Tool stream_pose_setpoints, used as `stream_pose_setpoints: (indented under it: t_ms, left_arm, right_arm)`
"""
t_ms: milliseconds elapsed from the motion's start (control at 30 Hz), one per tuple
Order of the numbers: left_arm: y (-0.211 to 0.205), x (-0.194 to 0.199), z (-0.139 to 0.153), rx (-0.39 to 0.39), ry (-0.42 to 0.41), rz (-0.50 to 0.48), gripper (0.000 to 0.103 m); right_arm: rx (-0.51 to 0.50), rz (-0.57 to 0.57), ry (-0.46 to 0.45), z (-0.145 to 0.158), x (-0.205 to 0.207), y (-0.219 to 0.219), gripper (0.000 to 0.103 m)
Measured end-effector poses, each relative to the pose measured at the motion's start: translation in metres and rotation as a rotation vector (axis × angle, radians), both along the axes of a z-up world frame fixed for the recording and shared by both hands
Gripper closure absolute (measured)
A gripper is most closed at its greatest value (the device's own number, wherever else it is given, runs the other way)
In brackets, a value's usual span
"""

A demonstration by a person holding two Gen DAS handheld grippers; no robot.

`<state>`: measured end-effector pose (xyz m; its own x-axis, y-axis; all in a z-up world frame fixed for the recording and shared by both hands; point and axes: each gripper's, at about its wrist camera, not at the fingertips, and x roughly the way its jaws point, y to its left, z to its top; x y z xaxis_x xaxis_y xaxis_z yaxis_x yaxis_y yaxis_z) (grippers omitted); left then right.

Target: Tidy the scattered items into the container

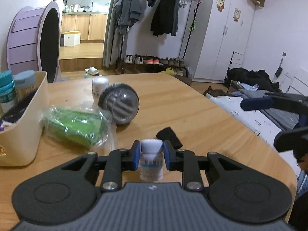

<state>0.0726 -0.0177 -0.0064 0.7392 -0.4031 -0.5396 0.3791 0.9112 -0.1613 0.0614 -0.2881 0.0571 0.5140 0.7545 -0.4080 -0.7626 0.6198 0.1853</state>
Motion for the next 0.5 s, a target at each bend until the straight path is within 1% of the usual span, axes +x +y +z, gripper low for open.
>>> stream_pose_setpoints:
  t_ms: [67, 200, 300, 500]
  left_arm:
    - [0.0, -0.001, -0.001, 0.002, -0.017, -0.001, 0.078]
    - [0.0, -0.003, 0.001, 0.016, -0.009, -0.017, 0.078]
    - [0.0, -0.003, 0.0, 0.02, 0.012, -0.03, 0.078]
    - [-0.002, 0.008, 0.003, -0.016, 0.065, -0.021, 0.076]
  right_arm:
    - [-0.002, 0.001, 0.001, 0.0, 0.0, 0.002, 0.0]
    - [-0.006, 0.008, 0.001, 0.0, 0.0, 0.003, 0.0]
    - [-0.009, 0.006, 0.003, -0.001, 0.0, 0.003, 0.0]
    - [-0.011, 0.005, 0.003, -0.001, 0.001, 0.005, 0.0]
